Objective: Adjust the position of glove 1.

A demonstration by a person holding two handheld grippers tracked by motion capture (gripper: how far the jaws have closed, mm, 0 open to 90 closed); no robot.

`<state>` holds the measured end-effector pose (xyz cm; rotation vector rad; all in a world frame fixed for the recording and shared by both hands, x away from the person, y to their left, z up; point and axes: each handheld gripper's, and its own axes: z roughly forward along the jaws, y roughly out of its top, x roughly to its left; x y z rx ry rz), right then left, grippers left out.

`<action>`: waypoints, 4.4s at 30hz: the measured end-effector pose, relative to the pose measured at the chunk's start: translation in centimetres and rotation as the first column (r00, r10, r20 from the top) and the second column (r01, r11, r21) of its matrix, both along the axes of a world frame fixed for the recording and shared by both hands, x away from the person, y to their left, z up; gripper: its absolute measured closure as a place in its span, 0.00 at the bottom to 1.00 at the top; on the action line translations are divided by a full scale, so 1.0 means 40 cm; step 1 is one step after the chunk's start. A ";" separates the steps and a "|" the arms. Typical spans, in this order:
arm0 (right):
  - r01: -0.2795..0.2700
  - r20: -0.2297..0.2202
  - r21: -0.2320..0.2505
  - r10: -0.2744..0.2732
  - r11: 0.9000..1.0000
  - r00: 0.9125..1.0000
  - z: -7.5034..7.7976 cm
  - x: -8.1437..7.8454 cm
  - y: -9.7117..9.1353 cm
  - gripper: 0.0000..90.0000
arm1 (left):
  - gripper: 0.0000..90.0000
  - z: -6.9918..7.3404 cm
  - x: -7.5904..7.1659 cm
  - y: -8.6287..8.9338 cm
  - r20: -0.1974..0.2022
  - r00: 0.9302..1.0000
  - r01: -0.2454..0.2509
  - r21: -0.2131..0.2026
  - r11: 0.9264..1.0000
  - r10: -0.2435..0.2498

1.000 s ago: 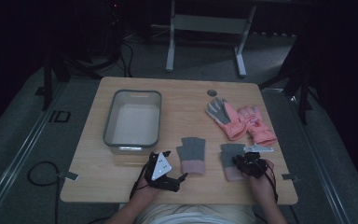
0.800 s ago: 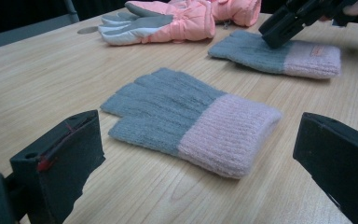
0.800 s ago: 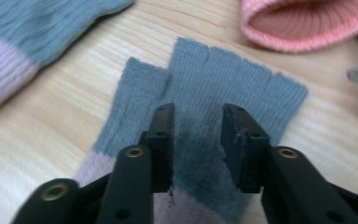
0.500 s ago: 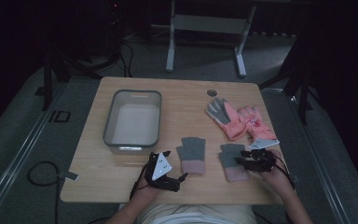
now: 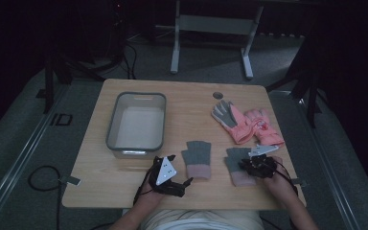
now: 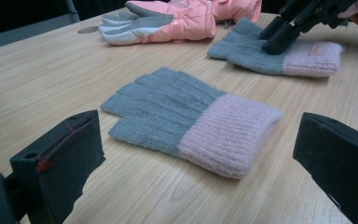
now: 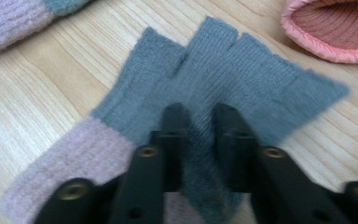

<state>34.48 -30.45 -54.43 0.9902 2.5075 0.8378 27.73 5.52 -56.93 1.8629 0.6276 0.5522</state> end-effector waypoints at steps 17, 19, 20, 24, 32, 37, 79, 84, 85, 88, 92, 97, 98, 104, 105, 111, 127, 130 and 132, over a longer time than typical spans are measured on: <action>0.127 0.038 0.211 -0.138 0.969 0.990 0.161 -0.014 0.079 0.94 | 0.01 0.000 0.000 0.005 0.011 0.999 -0.040 -0.005 0.999 0.040; 0.114 0.051 0.223 -0.128 0.968 0.990 0.185 -0.012 0.110 0.94 | 0.01 0.000 0.000 0.006 0.010 0.999 -0.037 -0.007 0.999 0.038; 0.110 0.053 0.237 -0.126 0.965 0.991 0.194 -0.010 0.125 0.94 | 0.01 0.000 -0.001 0.006 0.008 0.999 -0.032 -0.012 0.999 0.033; 0.080 0.054 0.301 -0.100 0.950 0.993 0.215 -0.006 0.189 0.94 | 0.00 0.000 -0.002 0.004 0.015 0.999 -0.038 -0.003 0.999 0.038; 0.040 0.009 0.294 -0.044 0.955 0.999 0.165 0.006 0.293 0.94 | 0.00 0.000 -0.002 0.008 0.017 0.999 -0.033 -0.010 0.999 0.033; 0.035 -0.033 0.255 -0.027 0.966 0.999 0.115 0.018 0.324 0.94 | 0.00 0.000 -0.001 0.007 0.016 1.000 -0.024 -0.010 1.000 0.024; -0.008 -0.143 0.214 0.040 0.977 0.989 0.004 0.064 0.326 0.76 | 0.04 0.024 -0.012 -0.019 0.016 0.996 0.084 0.027 0.996 -0.085; -0.041 -0.133 0.221 0.072 0.974 0.989 0.024 0.059 0.316 0.67 | 0.03 0.036 -0.009 -0.041 -0.004 0.993 0.122 0.068 0.990 -0.122; -0.041 -0.120 0.225 0.069 0.973 0.990 0.035 0.057 0.309 0.66 | 0.03 0.037 -0.009 -0.045 -0.001 0.992 0.123 0.079 0.989 -0.123; -0.031 -0.084 0.239 0.053 0.970 0.995 0.068 0.058 0.283 0.63 | 0.04 0.046 -0.003 -0.062 -0.023 0.993 0.120 0.125 0.985 -0.118; -0.004 -0.057 0.252 0.019 0.968 0.998 0.099 0.075 0.249 0.63 | 0.05 0.056 0.013 -0.078 -0.061 0.981 0.194 0.184 0.964 -0.186; 0.034 -0.065 0.250 -0.018 0.968 0.998 0.105 0.101 0.242 0.62 | 0.13 0.044 0.034 -0.100 -0.071 0.958 0.287 0.224 0.931 -0.278; 0.048 -0.071 0.254 -0.031 0.966 0.997 0.101 0.107 0.244 0.62 | 0.14 0.040 0.038 -0.105 -0.063 0.957 0.290 0.244 0.925 -0.283; 0.070 -0.089 0.246 -0.049 0.967 0.995 0.067 0.128 0.263 0.56 | 0.17 0.023 0.056 -0.126 -0.044 0.951 0.305 0.304 0.903 -0.306; 0.067 -0.084 0.240 -0.048 0.968 0.995 0.061 0.130 0.266 0.55 | 0.17 0.017 0.055 -0.135 -0.030 0.948 0.308 0.337 0.890 -0.317; 0.136 -0.127 0.213 -0.111 0.968 0.986 0.017 0.159 0.277 0.48 | 0.23 -0.003 0.059 -0.148 -0.024 0.945 0.310 0.388 0.868 -0.326; 0.180 -0.251 0.246 -0.117 0.952 0.961 -0.013 0.156 0.290 0.58 | 0.66 0.013 0.132 -0.101 -0.144 0.915 0.402 0.281 0.872 -0.376; 0.170 -0.287 0.284 -0.085 0.944 0.954 -0.017 0.162 0.296 0.62 | 0.69 0.017 0.141 -0.100 -0.166 0.907 0.420 0.276 0.865 -0.387; 0.177 -0.308 0.301 -0.080 0.937 0.948 -0.018 0.166 0.301 0.65 | 0.71 0.020 0.144 -0.100 -0.176 0.905 0.424 0.271 0.864 -0.388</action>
